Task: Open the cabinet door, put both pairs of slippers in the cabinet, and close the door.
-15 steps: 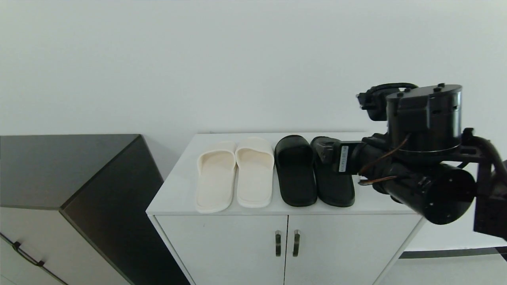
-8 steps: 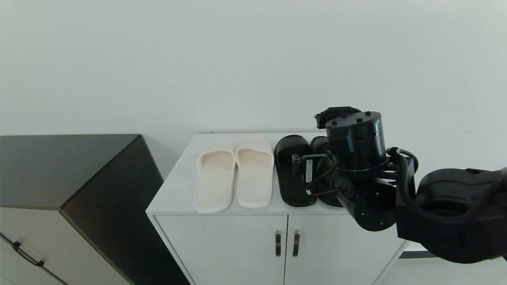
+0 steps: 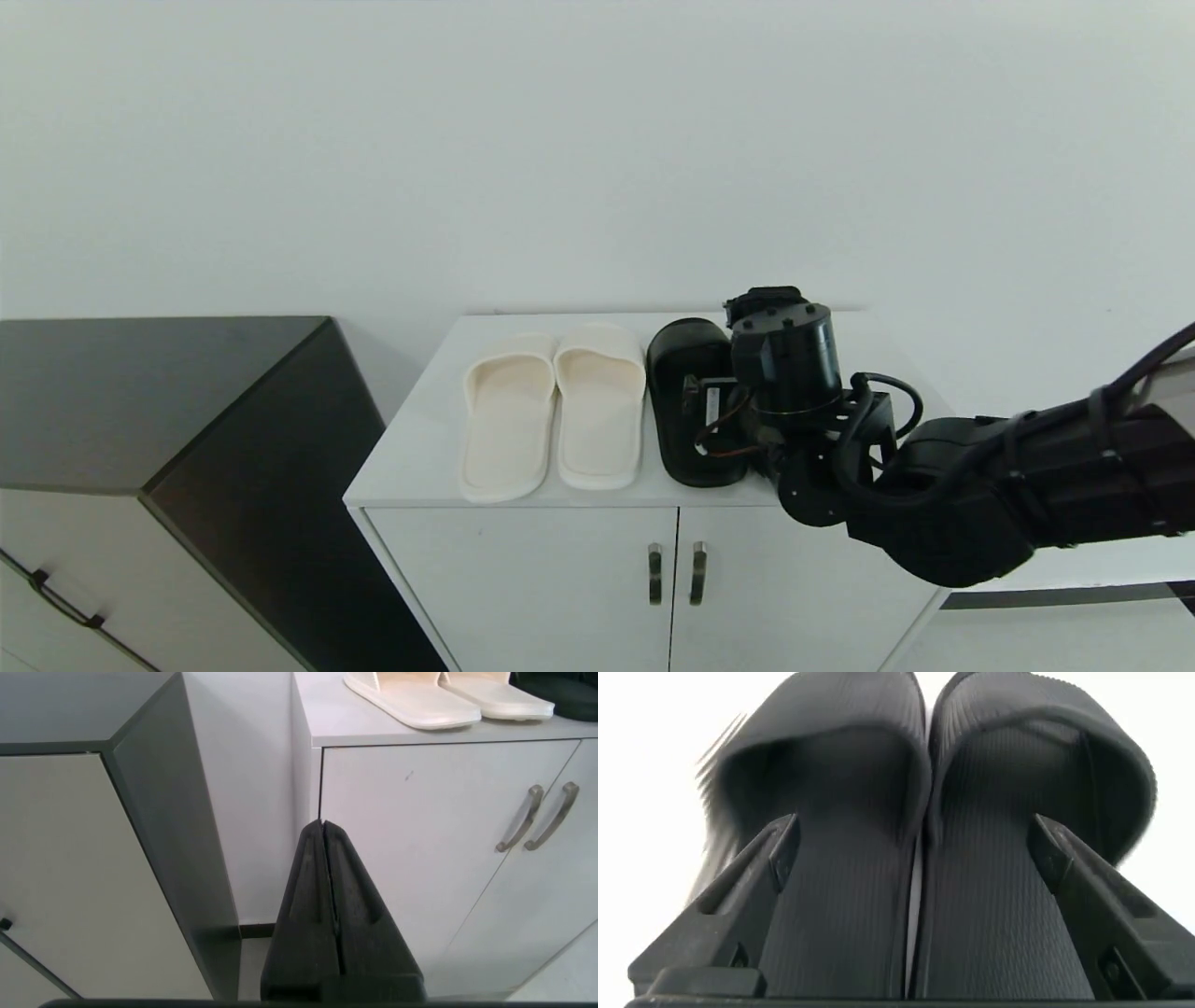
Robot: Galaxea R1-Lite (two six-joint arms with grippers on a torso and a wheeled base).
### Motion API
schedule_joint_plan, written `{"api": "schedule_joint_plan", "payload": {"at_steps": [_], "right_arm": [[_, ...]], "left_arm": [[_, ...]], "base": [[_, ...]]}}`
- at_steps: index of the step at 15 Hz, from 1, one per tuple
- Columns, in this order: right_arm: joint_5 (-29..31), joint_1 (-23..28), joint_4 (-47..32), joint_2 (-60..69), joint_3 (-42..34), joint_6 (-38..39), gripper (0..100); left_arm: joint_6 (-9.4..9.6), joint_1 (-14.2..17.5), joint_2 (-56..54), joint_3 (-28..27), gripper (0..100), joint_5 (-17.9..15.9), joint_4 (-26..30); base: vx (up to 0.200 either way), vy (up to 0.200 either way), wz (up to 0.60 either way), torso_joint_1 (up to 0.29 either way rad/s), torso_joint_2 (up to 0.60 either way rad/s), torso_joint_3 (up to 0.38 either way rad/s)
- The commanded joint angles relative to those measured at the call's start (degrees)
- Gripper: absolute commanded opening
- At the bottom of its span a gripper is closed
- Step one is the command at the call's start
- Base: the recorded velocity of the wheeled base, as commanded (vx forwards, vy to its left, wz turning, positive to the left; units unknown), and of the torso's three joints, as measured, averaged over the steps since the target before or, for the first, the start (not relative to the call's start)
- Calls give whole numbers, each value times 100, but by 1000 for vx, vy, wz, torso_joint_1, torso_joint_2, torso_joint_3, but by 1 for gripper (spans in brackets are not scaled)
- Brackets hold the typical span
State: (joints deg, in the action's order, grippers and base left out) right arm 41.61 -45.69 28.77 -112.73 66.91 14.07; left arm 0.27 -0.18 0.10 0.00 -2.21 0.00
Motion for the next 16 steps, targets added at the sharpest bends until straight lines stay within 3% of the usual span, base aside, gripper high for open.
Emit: {"api": "schedule_joint_plan", "payload": {"at_steps": [1, 5, 6, 16], "right_arm": [[-100, 210, 76, -417, 217, -18, 100], [-126, 429, 85, -786, 727, -80, 100], [-126, 456, 85, -839, 832, -124, 0], [-91, 473, 76, -654, 1069, -370, 0]], "left_arm": [[0, 1, -1, 0, 0, 1, 0], [0, 1, -1, 0, 0, 1, 0], [0, 1, 8, 0, 0, 1, 0], [-9, 1, 8, 0, 0, 1, 0]], "base": [[0, 0, 0, 0, 0, 0], [0, 0, 0, 0, 0, 0], [0, 0, 0, 0, 0, 0], [0, 0, 0, 0, 0, 0]]}}
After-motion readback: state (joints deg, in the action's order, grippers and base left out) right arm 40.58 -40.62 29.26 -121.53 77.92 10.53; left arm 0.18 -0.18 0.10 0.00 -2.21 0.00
